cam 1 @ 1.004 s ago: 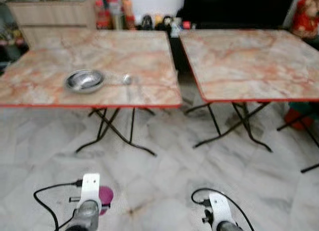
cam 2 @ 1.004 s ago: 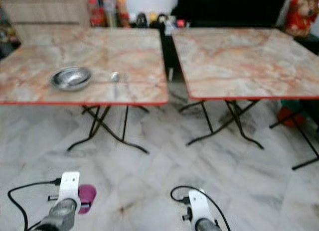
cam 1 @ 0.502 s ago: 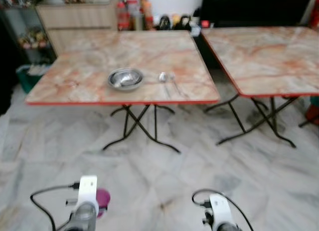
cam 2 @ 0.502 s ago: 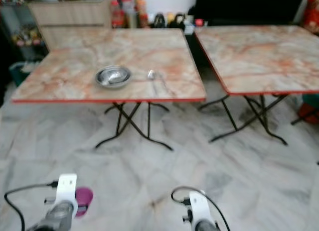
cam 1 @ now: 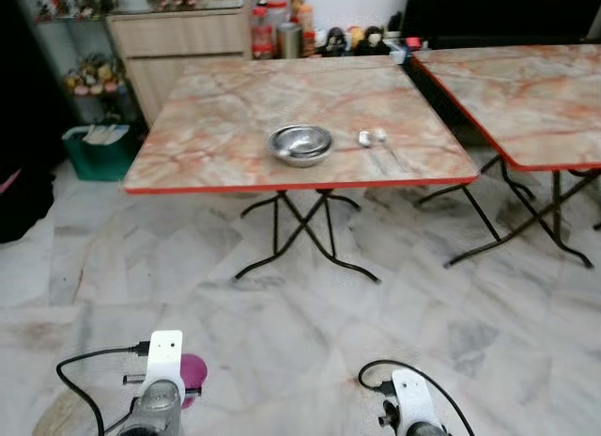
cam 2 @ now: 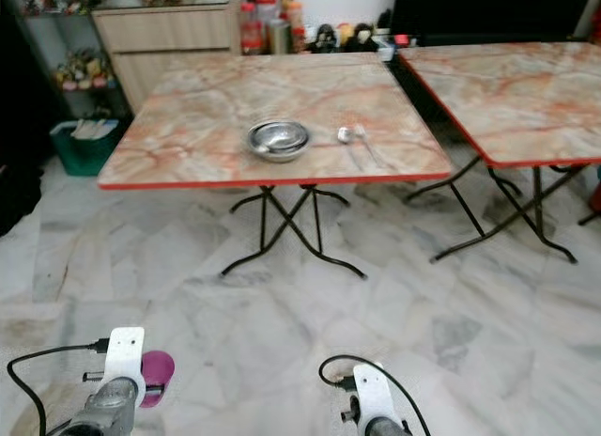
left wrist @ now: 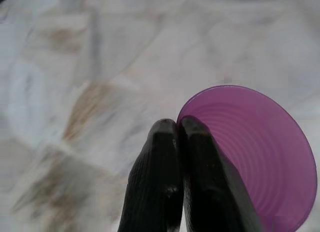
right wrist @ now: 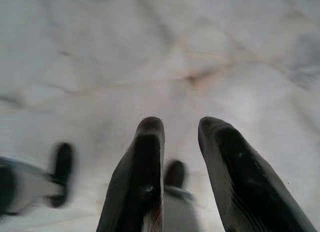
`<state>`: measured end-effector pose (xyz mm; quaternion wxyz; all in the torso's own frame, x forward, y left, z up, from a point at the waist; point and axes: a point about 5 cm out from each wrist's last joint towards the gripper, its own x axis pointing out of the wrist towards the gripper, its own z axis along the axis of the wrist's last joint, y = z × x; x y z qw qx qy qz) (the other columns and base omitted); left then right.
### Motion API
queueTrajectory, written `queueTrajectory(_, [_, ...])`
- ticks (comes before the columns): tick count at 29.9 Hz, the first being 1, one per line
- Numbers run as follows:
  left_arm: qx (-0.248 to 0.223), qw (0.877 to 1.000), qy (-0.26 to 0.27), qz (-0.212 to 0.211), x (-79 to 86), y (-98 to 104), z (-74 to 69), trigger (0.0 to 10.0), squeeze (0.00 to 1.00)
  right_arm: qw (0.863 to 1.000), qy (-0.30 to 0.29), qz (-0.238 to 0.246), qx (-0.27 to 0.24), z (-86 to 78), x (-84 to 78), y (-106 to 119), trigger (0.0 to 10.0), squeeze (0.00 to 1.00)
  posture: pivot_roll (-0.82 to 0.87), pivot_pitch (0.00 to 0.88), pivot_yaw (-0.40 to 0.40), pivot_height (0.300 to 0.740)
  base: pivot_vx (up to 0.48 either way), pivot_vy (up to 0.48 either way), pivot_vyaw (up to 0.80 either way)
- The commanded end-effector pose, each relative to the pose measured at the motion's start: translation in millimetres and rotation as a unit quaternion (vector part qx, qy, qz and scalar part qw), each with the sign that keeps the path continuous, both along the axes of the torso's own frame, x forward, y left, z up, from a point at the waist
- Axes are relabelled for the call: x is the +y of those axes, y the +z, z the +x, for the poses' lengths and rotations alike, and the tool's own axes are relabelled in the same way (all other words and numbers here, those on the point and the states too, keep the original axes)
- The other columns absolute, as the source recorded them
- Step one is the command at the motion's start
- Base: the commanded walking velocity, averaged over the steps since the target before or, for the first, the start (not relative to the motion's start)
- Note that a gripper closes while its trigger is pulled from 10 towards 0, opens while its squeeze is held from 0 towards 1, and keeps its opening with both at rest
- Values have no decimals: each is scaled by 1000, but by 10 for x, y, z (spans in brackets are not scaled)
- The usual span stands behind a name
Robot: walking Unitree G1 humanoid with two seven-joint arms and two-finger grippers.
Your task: Setting the table
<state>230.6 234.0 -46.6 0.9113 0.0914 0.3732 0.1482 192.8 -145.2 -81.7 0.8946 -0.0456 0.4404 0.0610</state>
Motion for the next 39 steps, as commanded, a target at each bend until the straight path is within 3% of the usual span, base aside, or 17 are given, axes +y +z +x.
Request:
queueTrajectory(1, [-10,1000,-8,-7,-70,31,73,10000,0,1000,-9,-8,-6,21,-89,14,10000,0,11,0,2,740,0,446,0])
queueTrajectory(7, [-24,999,-36,-27,-176,48,128,10000,0,1000,-12,-5,-6,33,-98,21,10000,0,14,0,-3,740,0,119,0])
queueTrajectory(13, [-29,998,-19,-43,-202,41,127,10000,0,1000,-7,-10,-8,38,-109,24,10000,0,13,0,-8,740,0,0,0])
queueTrajectory(36, [-27,998,-28,-44,-249,30,124,10000,0,1000,0,-14,-13,52,-110,34,10000,0,8,0,-12,740,319,0,0])
queueTrajectory(39, [-27,998,-29,-43,-250,32,127,10000,0,1000,-5,-14,-8,31,-119,22,10000,0,8,0,-12,740,333,0,758])
